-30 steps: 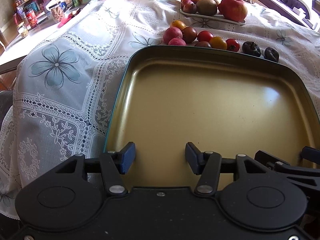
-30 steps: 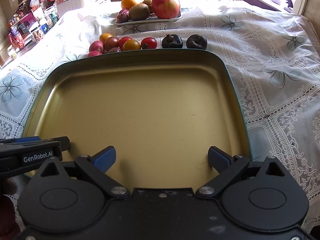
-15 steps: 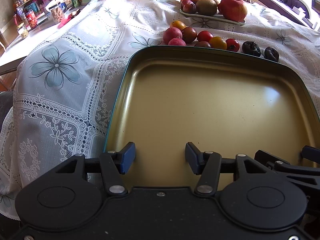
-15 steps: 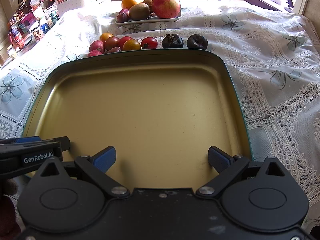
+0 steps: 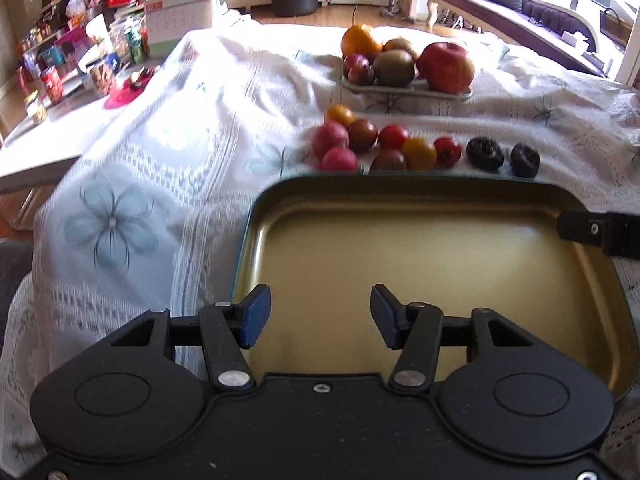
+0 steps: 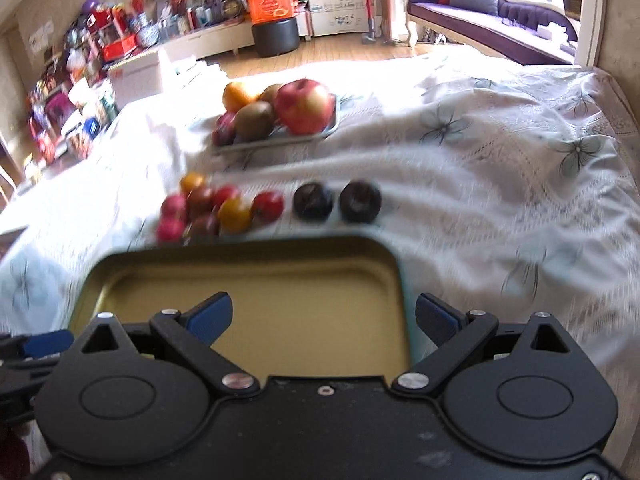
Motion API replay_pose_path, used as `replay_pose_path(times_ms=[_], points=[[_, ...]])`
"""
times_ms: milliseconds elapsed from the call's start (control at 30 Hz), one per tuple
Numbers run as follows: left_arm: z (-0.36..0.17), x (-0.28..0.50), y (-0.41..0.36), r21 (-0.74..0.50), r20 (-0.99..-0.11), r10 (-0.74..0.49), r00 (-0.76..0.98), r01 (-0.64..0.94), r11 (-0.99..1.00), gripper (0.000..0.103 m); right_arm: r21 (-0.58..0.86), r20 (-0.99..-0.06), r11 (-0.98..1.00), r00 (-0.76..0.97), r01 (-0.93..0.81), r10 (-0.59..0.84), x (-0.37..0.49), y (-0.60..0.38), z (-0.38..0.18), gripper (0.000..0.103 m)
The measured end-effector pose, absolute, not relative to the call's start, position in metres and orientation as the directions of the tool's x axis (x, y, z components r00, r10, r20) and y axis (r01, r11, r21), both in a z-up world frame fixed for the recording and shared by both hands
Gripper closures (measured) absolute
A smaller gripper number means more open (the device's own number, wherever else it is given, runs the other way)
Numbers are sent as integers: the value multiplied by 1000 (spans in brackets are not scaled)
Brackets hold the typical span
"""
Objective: Organize fruits
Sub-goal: 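Grasp a dark plum with the right tool while the left tool grasps a red radish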
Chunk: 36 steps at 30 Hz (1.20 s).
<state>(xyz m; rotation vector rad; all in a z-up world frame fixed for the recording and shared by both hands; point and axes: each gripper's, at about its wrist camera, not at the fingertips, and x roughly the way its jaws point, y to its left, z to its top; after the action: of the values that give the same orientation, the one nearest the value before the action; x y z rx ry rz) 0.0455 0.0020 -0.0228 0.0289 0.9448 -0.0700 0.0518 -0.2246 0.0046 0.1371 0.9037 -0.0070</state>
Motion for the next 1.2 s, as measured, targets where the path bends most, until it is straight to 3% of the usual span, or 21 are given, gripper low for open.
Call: replay_pose_path(times_ms=[133,367,533,833,1200], points=[[-13,73,7,-29,-785,-82,614,95,995,44,115,-774,991,631,67,47,83,-242,4,4],[-13,125,12,-55,-751,-147,644,160,986,44,54,-735,995,678,82,-15,133,-261,-8,16],[-27,148,18,-6,-732,-128,670,181,983,44,118,-731,986,683,116,7,153,-276,-26,23],[-41,161,11,-108,-776,-200,598,186,977,47,201,-769,972,634,119,82,156,-280,-35,25],[-48,173,-7,-32,-805,-143,576,199,979,47,204,-794,974,598,99,106,165,-274,-45,26]])
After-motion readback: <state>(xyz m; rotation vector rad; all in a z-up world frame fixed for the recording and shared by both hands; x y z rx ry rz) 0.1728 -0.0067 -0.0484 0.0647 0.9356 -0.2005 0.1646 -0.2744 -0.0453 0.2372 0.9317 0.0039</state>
